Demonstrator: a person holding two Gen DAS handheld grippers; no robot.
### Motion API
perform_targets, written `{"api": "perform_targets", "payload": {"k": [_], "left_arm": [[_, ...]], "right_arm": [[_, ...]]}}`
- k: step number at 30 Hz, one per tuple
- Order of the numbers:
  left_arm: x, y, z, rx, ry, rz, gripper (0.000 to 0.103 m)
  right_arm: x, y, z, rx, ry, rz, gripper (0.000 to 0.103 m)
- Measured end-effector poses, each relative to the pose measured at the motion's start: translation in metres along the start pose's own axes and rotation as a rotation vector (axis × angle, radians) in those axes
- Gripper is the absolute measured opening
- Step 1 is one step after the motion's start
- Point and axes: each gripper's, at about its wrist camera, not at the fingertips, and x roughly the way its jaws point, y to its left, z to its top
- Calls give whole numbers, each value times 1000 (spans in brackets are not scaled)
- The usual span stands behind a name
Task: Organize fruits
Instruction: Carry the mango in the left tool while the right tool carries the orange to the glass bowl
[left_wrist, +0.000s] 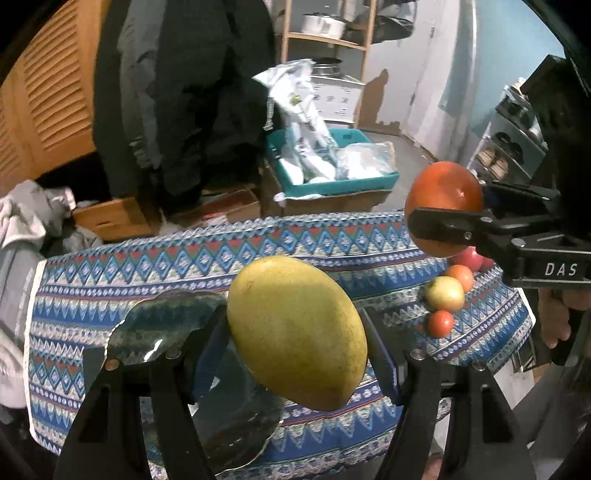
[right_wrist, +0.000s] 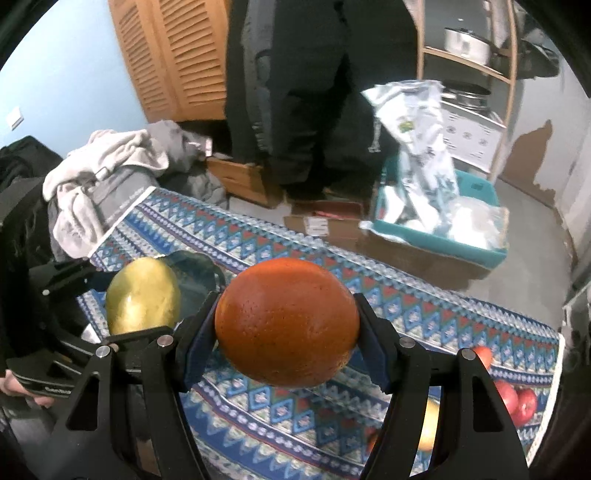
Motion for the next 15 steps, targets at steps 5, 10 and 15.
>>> {"api": "perform_targets", "payload": {"k": [5, 10, 15], "left_arm": [[1, 28, -10, -50, 13, 30, 72], [9, 55, -22, -99, 44, 62, 72], [16, 78, -34, -144, 73, 88, 72]], "right_arm": [[19, 23, 12, -24, 16, 37, 69], [45, 43, 20, -41, 52, 73, 69], [76, 63, 23, -64, 95, 98, 69]]}}
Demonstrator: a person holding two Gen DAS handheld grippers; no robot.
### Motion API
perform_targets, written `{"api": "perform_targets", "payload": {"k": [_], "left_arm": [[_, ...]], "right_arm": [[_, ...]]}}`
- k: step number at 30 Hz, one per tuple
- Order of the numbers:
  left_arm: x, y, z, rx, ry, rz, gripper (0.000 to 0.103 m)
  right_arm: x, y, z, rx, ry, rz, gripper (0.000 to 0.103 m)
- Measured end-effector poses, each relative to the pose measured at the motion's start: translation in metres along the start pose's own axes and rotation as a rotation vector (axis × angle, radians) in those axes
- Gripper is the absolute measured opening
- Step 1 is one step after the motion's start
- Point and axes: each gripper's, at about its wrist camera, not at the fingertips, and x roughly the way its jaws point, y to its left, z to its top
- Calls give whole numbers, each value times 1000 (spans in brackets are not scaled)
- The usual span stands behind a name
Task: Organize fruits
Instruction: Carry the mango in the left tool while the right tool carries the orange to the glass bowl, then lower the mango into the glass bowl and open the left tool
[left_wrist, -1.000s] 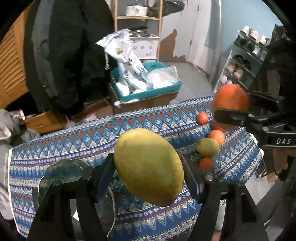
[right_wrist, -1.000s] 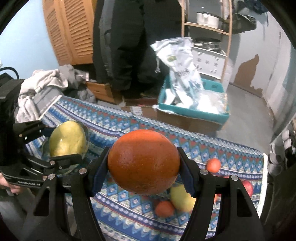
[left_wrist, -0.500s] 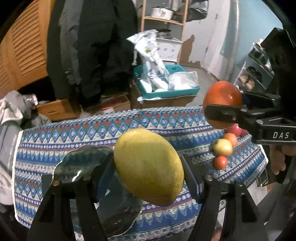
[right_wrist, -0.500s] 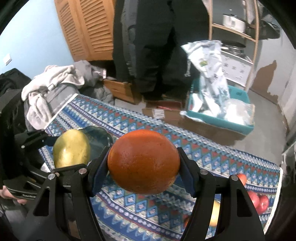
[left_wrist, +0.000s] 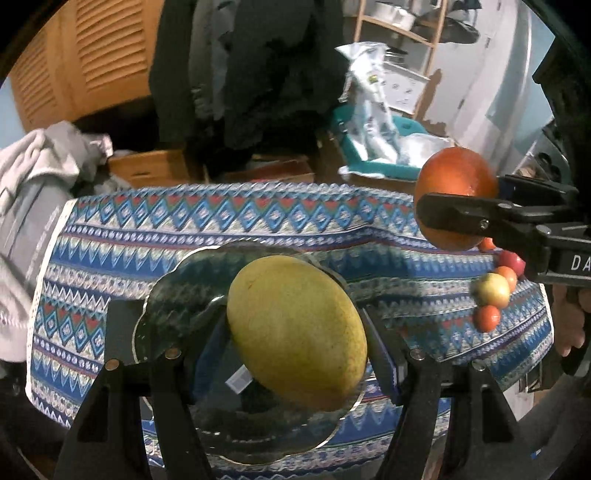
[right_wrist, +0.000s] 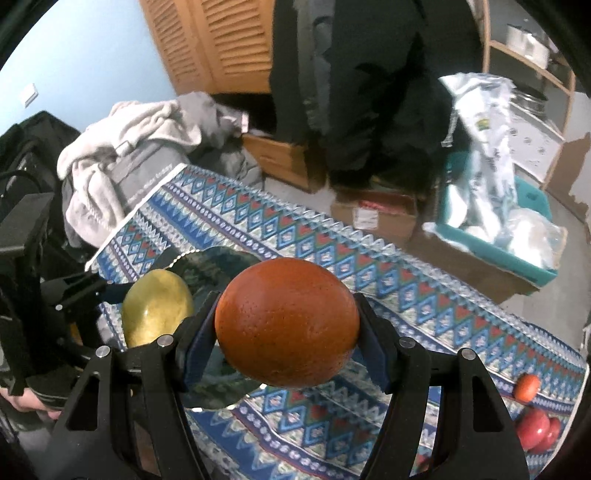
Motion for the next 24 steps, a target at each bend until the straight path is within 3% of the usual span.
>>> {"api": "perform_targets", "payload": {"k": [12, 24], "left_arm": [[30, 41, -21, -69, 90, 54, 72], [75, 69, -42, -110, 238, 102, 72]], "right_arm": [[58, 30, 2, -14, 109, 62, 69], [102, 41, -16, -31, 222, 72, 70]]}}
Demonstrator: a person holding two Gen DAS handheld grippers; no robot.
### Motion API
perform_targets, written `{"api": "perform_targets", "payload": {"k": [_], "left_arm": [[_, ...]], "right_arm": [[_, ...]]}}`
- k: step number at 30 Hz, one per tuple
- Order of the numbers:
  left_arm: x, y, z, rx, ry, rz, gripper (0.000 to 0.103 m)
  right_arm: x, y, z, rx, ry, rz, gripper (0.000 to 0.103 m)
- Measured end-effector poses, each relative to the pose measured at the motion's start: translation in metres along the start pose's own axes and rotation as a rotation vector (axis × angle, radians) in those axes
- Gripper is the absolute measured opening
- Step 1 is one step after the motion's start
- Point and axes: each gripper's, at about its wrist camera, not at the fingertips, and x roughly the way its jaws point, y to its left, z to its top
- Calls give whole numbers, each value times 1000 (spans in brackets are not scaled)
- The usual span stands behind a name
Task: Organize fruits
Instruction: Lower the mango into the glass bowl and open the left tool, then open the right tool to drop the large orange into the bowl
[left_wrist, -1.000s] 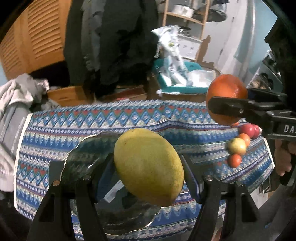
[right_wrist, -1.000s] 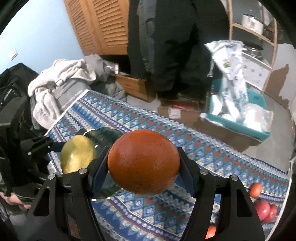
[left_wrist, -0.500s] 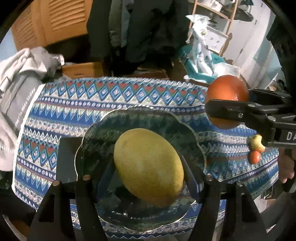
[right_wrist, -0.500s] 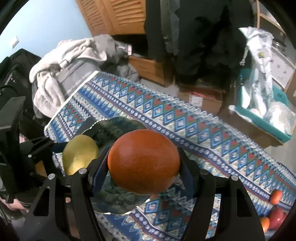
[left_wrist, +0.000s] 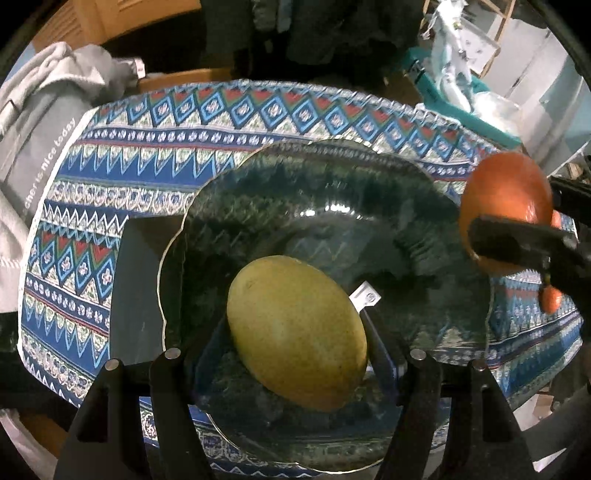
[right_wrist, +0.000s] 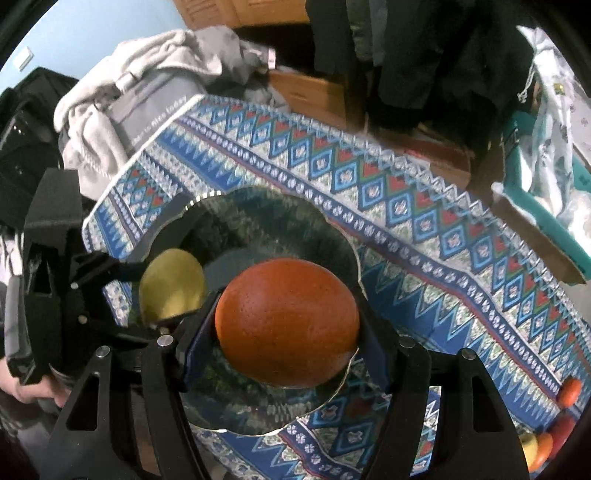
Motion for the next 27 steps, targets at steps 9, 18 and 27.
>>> {"api": "perform_targets", "payload": {"k": [9, 18, 27], "left_arm": [[23, 0, -6, 3, 57, 16, 70], [11, -3, -6, 15, 41, 19, 70], [1, -6, -8, 34, 31, 19, 70]], "right_arm": [[20, -1, -11, -14, 55, -6, 70], [32, -4, -19, 1, 96, 7, 70], [36, -5, -23, 11, 114, 3, 70]]}}
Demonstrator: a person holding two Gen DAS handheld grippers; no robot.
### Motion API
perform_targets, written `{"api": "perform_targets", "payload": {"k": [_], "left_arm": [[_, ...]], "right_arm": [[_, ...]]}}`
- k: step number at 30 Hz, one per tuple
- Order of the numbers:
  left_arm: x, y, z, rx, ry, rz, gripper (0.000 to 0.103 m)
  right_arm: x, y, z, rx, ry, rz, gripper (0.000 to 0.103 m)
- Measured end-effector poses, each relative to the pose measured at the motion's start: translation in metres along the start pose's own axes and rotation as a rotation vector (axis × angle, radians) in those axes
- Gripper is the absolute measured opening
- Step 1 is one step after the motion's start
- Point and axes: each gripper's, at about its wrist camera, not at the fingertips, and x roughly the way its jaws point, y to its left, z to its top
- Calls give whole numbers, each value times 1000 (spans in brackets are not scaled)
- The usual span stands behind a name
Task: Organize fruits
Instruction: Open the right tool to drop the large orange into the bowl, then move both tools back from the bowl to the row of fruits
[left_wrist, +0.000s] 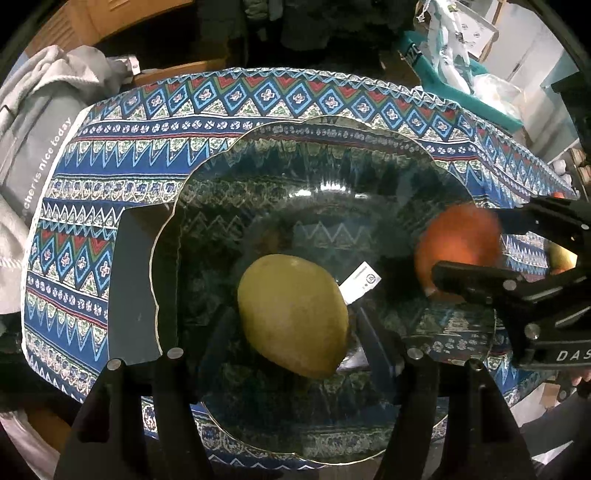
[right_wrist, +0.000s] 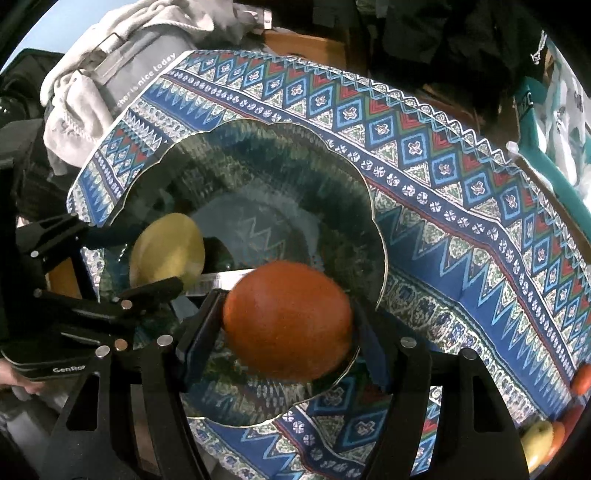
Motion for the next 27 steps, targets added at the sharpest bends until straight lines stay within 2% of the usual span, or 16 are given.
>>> {"api": "perform_targets", "payload": {"k": [5, 14, 27], "left_arm": [[-5, -4, 2, 0, -9, -11, 71], [-29, -18, 11, 5, -73, -15, 71], [-67, -68, 20, 78, -161, -81, 71]], "right_arm": [[-18, 0, 4, 8, -48, -1, 70], [-58, -7, -1, 33, -130, -30, 70], [-119, -30, -29, 68, -228, -116, 74]]}}
